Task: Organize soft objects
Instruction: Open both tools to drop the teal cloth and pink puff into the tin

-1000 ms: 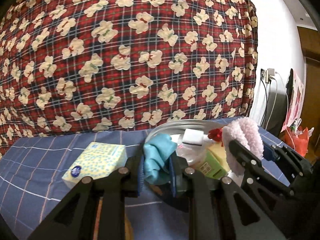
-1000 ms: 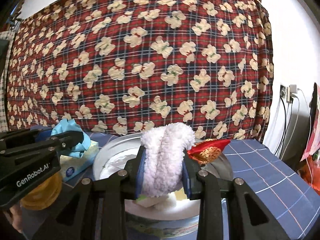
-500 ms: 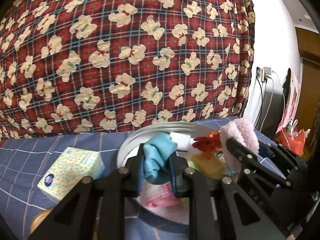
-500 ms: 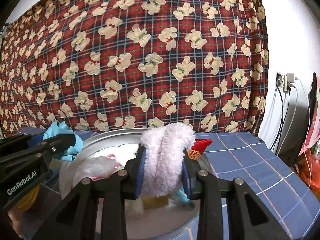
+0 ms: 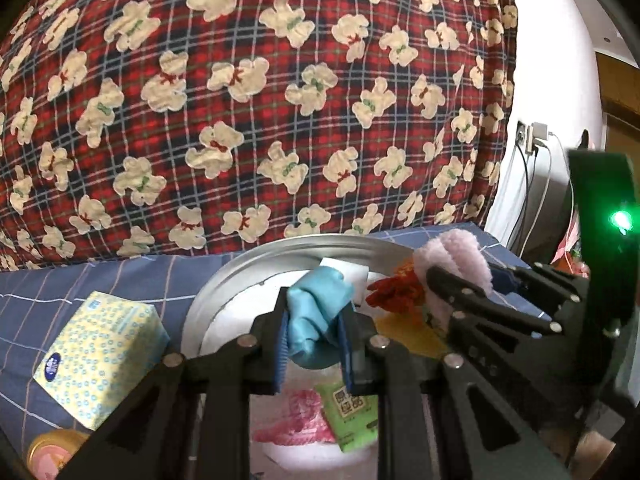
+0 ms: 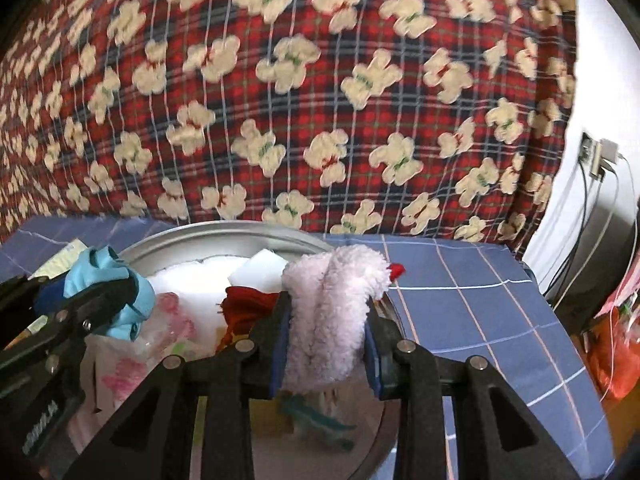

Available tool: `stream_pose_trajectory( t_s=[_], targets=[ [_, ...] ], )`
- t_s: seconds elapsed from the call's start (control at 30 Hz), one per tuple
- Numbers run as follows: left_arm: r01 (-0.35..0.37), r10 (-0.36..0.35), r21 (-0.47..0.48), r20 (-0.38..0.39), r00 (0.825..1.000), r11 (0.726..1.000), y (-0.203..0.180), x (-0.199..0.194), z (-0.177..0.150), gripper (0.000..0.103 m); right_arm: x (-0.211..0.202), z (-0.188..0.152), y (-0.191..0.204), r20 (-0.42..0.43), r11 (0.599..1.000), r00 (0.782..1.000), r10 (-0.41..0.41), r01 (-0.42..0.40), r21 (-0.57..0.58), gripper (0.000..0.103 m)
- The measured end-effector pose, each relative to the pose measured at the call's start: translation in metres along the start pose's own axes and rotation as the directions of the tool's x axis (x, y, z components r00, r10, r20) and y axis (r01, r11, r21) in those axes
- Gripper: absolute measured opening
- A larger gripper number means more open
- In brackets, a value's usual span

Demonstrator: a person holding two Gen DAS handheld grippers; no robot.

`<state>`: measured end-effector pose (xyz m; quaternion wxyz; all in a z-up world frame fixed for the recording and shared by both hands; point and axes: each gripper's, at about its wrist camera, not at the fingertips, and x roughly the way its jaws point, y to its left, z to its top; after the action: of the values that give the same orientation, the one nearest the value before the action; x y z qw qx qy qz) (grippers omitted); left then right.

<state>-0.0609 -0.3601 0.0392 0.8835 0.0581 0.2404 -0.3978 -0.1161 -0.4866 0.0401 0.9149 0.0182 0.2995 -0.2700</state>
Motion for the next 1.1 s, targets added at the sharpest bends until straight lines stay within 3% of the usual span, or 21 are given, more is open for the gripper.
stream_pose_trajectory(
  t_s=[0.2, 0.43, 0.6, 0.7, 0.8, 0.87, 1.0, 1.1],
  targets=[
    [-0.003, 0.002, -0.019, -0.029, 1.000, 1.000, 0.001, 0.014, 0.001, 0.019, 0.022, 0.020, 0.005, -0.068, 0.998, 0.996, 0.051, -0.052, -0.020, 0.034],
    [-0.005, 0.002, -0.045, -0.067, 0.998, 0.999, 0.007, 0.026, 0.000, 0.019, 0.059, 0.035, 0.021, -0.205, 0.993, 0.972, 0.111, -0.118, -0.020, 0.034],
    [-0.010, 0.005, -0.052, -0.089, 0.996, 0.999, 0.010, 0.029, -0.001, 0.019, 0.061, 0.036, 0.027, -0.219, 0.992, 0.970, 0.109, -0.121, -0.041, 0.034],
    [-0.008, 0.005, -0.039, -0.091, 0.996, 0.999, 0.007, 0.030, -0.001, 0.019, 0.062, 0.038, 0.023, -0.223, 0.990, 0.966, 0.128, -0.136, -0.021, 0.038],
    [-0.008, 0.005, -0.036, -0.096, 0.995, 0.999, 0.005, 0.030, -0.002, 0.019, 0.068, 0.043, 0.012, -0.239, 0.981, 0.952, 0.192, -0.182, 0.065, 0.051],
    [-0.010, 0.007, -0.030, -0.100, 0.995, 1.000, 0.005, 0.031, -0.002, 0.019, 0.069, 0.047, 0.002, -0.230, 0.960, 0.937, 0.263, -0.230, 0.159, 0.056],
    [-0.022, 0.019, -0.026, -0.112, 0.994, 0.999, 0.005, 0.033, -0.001, 0.019, 0.067, 0.048, -0.018, -0.164, 0.866, 0.885, 0.436, -0.362, 0.344, 0.061],
    [-0.029, 0.025, -0.030, -0.134, 0.991, 0.999, 0.006, 0.039, 0.001, 0.019, 0.058, 0.041, -0.022, -0.134, 0.846, 0.882, 0.451, -0.375, 0.381, 0.061]
  ],
)
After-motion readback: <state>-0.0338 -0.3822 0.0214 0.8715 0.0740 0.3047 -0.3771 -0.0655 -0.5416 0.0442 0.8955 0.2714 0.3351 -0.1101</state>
